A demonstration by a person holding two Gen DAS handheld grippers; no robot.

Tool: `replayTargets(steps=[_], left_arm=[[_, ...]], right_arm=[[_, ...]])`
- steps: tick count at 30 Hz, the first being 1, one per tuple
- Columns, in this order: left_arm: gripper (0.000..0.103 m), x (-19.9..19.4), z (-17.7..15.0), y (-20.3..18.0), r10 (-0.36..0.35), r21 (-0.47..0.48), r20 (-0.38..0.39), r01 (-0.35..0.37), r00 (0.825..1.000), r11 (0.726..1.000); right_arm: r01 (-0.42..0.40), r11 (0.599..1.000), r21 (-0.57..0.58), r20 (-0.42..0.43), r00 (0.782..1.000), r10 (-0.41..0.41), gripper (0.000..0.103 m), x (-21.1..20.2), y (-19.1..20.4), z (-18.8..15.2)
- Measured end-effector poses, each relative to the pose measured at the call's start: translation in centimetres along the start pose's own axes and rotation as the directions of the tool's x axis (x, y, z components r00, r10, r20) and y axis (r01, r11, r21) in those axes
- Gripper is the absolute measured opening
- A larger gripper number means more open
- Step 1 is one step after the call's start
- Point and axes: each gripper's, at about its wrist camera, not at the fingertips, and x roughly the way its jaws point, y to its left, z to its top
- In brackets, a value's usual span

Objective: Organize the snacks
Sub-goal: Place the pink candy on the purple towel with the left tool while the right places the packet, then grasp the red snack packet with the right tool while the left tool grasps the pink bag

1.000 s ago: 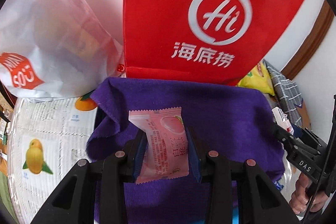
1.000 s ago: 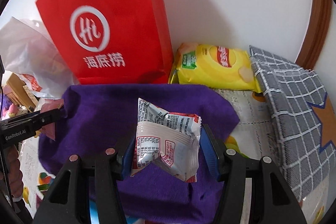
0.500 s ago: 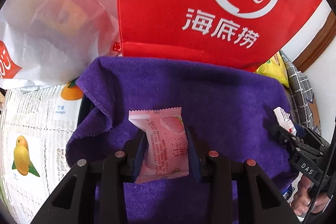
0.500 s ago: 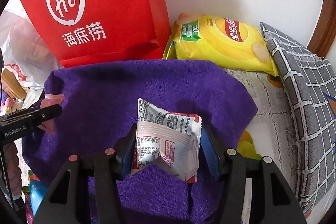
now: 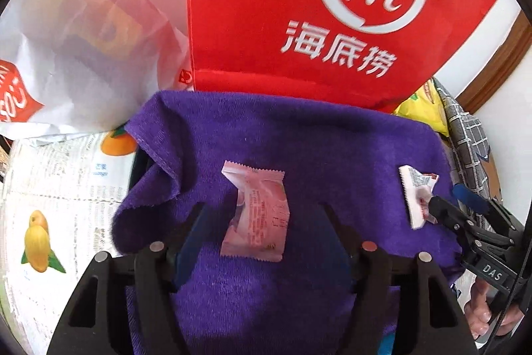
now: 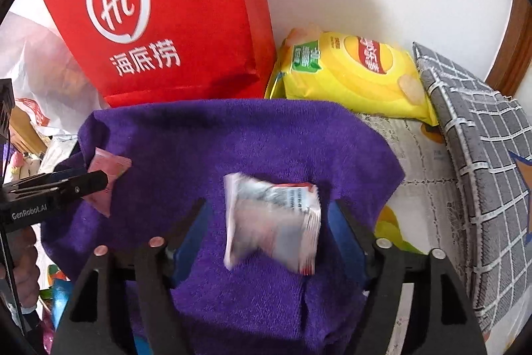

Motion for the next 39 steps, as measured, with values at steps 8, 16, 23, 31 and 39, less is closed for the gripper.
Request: replayTargets(steps=[8,16,23,31,39], left_arm=[[0.079,-5.3,-1.6,-0.7,0.076,0.003,0.068,-0.077,0.995,0.997],[0.084,-12.3,-5.2,-0.7,0.140,0.011,0.149,-0.143,0.979,0.990],[0.084,-18.1,-10.1,-0.8,0.134,0.031,0.248,-0.146,0.960,0.989],[0.084,-20.4,-14.7,-0.9,0.132,0.032,0.250,-0.144,0.959,0.989],[0.084,-20.2,-17.8,0.5,0.135,-0.001,0.232,-0.139,0.963,0.990]], right_arm=[[0.091,0.996,-0.024,0.095,0.992,-0.088,0.090,-5.6,1.3,-0.6],[0.196,0.980,-0.028,0.158,0.969,-0.189,0.092,-12.5,2.6,-3.0],[0.195,0.981,0.002,0.243,0.951,-0.190,0.092,-19.0,2.6,-7.2],[0.151,0.988,0.026,0.233,0.960,-0.153,0.092,-22.8,1.3,-12.6],[0.138,0.989,0.050,0.179,0.973,-0.145,0.092,-21.4,0.0,-17.2]])
